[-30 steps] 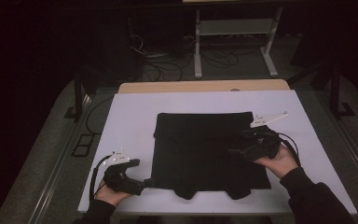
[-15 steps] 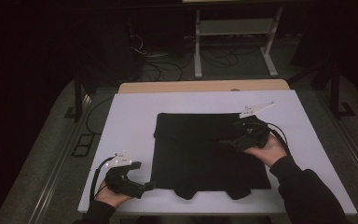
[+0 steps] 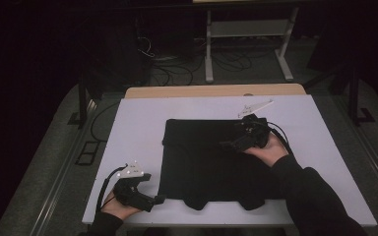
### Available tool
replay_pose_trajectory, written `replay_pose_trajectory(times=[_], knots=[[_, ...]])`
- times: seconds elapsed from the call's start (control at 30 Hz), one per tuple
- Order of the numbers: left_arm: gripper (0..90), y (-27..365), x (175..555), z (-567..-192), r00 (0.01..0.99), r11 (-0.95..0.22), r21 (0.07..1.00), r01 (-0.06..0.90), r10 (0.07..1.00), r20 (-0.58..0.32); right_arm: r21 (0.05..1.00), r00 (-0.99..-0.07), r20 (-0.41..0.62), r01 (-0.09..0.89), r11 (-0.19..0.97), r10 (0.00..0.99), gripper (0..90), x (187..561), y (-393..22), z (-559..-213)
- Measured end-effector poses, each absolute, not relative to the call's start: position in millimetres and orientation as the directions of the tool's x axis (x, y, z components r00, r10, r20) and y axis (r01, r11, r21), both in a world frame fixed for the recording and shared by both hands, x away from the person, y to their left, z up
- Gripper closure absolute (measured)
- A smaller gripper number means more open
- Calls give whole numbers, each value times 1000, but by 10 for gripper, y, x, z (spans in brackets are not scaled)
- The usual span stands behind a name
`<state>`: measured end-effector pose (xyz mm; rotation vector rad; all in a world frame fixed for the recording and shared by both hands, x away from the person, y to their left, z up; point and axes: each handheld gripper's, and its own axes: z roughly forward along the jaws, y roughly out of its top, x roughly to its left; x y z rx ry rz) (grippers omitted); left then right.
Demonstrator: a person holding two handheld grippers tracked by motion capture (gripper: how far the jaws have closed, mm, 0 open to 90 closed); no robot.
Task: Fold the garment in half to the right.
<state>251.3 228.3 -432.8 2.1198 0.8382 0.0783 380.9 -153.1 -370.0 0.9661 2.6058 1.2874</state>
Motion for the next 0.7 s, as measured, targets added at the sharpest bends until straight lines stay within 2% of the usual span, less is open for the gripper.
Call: replay_pose_trajectory(times=[0.7], knots=[[96,2175,2538,-4390,801,-514,669,537,560,-213,729,-814,196,494,474,547,0,4067,-1161,-3725]])
